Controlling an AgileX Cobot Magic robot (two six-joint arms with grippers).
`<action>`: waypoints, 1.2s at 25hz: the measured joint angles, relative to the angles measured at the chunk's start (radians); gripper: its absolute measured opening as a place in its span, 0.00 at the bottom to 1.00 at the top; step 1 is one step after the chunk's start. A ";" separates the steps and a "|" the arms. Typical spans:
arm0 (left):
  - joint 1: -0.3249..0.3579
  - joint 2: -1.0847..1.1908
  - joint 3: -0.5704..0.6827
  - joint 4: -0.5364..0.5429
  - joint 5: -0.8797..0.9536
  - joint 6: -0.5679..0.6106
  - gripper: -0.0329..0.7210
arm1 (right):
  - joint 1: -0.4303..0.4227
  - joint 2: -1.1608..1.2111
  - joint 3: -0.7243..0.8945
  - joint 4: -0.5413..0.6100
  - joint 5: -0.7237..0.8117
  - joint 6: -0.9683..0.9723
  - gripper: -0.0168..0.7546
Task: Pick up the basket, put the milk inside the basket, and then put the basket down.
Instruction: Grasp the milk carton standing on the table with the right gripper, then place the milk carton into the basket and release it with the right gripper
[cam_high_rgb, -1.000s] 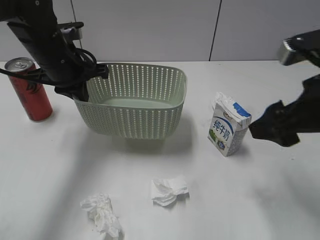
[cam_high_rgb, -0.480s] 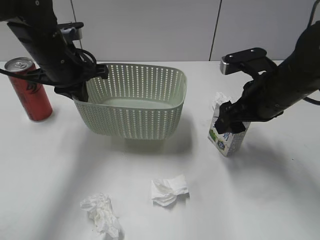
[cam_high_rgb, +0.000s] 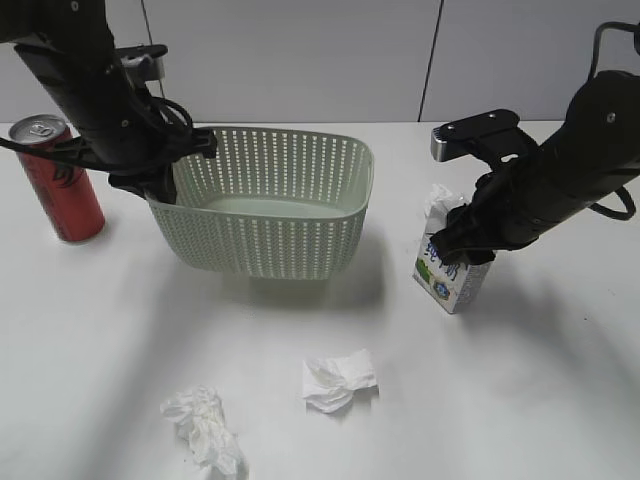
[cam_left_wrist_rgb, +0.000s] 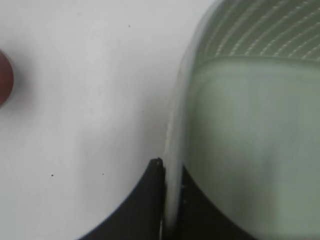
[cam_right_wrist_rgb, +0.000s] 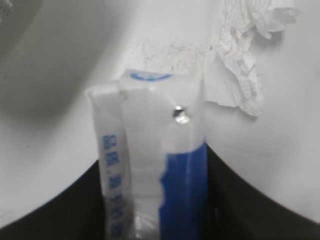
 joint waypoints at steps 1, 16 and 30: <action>0.000 0.000 0.000 0.000 0.000 0.000 0.05 | 0.000 0.000 0.000 -0.002 0.000 0.000 0.44; 0.000 0.000 0.000 0.000 -0.012 0.000 0.05 | 0.009 -0.040 -0.428 -0.075 0.550 -0.003 0.43; 0.000 0.000 0.000 -0.003 -0.038 0.000 0.05 | 0.245 0.200 -0.937 -0.075 0.643 -0.003 0.43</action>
